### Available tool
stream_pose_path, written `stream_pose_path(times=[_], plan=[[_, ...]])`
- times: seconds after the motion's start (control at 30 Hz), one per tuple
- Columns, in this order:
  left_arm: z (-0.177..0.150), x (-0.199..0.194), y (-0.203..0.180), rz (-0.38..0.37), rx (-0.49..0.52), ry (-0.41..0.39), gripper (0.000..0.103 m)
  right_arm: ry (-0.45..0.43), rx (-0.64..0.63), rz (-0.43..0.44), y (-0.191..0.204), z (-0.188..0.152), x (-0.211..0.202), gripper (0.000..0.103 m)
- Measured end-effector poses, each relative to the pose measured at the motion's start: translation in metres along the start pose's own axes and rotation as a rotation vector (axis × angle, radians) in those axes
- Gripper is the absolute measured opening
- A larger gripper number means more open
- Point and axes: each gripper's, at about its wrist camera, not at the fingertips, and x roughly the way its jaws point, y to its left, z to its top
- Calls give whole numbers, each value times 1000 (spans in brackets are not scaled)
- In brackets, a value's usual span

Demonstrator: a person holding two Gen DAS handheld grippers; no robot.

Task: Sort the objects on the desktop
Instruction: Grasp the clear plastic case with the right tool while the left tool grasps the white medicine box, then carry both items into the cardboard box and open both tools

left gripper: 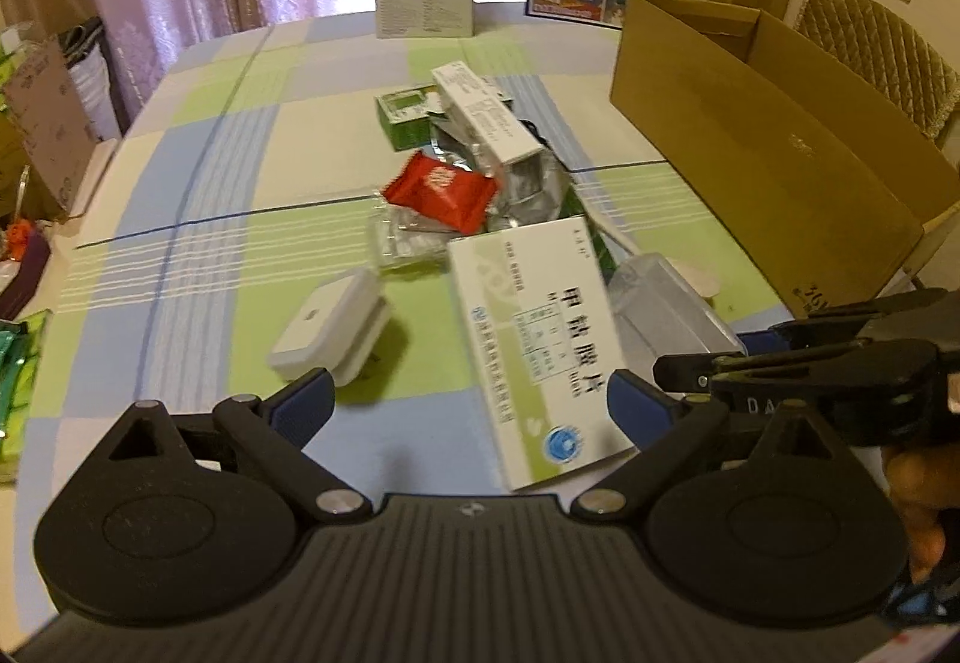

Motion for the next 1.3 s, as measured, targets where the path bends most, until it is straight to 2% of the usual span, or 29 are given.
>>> stream_pose_path(times=[0.33,0.43,0.57,0.77,0.93,1.07,1.3], plan=[[11,45,-20,-45,9,53,91,8,40,-18,-16,-10,-2,28],[12,58,-23,-42,6,66,81,5,52,-8,-19,-9,-2,28],[12,64,-23,-58,1,68,75,1,49,-7,-19,-8,-1,28],[8,47,-21,-39,124,83,68,-6,17,-15,-13,-9,0,28],[2,43,-17,-8,159,77,66,-5,4,-19,-11,-10,1,28],[-2,47,-20,-18,176,85,71,-3,9,-18,-13,-9,2,28],[-3,63,-22,-21,173,112,71,4,16,-8,-15,-8,7,32]])
